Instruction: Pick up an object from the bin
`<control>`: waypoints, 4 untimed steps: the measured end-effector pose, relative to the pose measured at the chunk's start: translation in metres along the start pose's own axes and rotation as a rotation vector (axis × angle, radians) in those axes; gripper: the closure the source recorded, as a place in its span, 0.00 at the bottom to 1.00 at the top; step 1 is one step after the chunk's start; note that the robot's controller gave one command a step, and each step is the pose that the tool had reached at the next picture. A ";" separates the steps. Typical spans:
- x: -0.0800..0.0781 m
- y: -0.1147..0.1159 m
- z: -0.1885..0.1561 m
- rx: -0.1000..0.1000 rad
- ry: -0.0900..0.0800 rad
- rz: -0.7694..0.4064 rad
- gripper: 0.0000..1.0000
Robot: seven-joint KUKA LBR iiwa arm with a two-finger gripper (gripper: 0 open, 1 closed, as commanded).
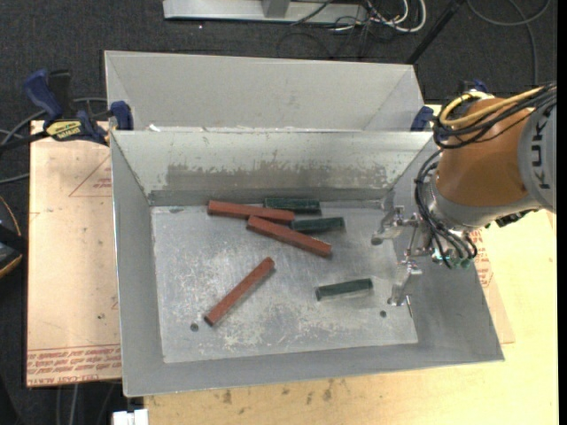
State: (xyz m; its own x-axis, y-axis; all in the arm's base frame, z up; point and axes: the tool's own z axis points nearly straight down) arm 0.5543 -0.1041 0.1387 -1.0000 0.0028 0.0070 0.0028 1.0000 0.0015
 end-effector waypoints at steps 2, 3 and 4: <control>0.007 0.063 0.067 0.002 -0.017 0.015 0.00; 0.012 0.069 0.005 0.000 -0.007 0.019 0.00; 0.017 0.091 0.031 0.001 -0.008 -0.018 0.00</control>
Offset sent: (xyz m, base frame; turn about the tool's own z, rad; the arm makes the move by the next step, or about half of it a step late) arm -0.0100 0.0637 -0.0687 0.0142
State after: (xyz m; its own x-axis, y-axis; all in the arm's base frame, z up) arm 0.5370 -0.0131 0.1078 -0.9999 -0.0150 -0.0014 -0.0150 0.9999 0.0007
